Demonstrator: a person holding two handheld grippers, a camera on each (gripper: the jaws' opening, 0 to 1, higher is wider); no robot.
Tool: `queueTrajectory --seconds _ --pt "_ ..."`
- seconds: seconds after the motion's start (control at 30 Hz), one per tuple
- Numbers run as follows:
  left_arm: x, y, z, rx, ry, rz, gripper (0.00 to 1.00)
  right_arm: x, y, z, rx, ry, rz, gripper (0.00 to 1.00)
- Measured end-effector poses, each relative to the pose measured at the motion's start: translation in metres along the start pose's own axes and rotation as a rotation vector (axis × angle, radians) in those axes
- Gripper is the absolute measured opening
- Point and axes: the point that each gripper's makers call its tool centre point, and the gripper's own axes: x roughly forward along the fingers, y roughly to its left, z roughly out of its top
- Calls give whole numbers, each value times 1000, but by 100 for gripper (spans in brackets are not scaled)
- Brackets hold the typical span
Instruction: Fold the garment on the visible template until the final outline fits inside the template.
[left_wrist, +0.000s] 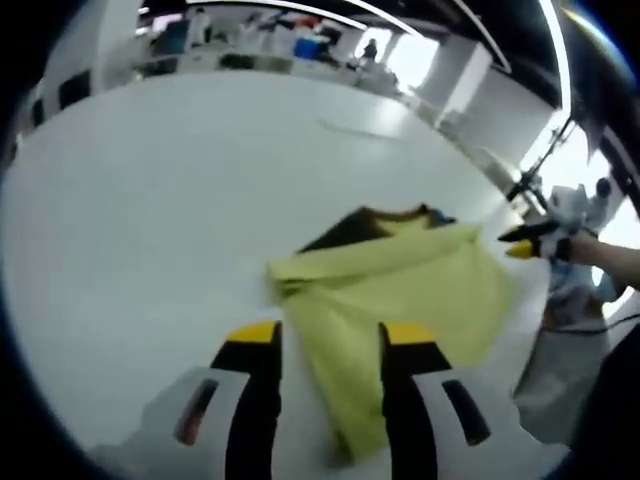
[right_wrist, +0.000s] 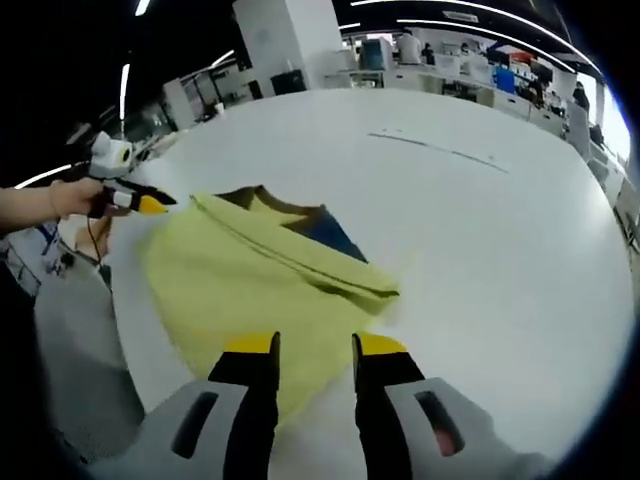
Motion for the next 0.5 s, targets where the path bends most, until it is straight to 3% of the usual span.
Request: queueTrajectory --seconds 0.5 --pt "22 9 7 36 17 6 31 25 -19 0 -6 23 -57 23"
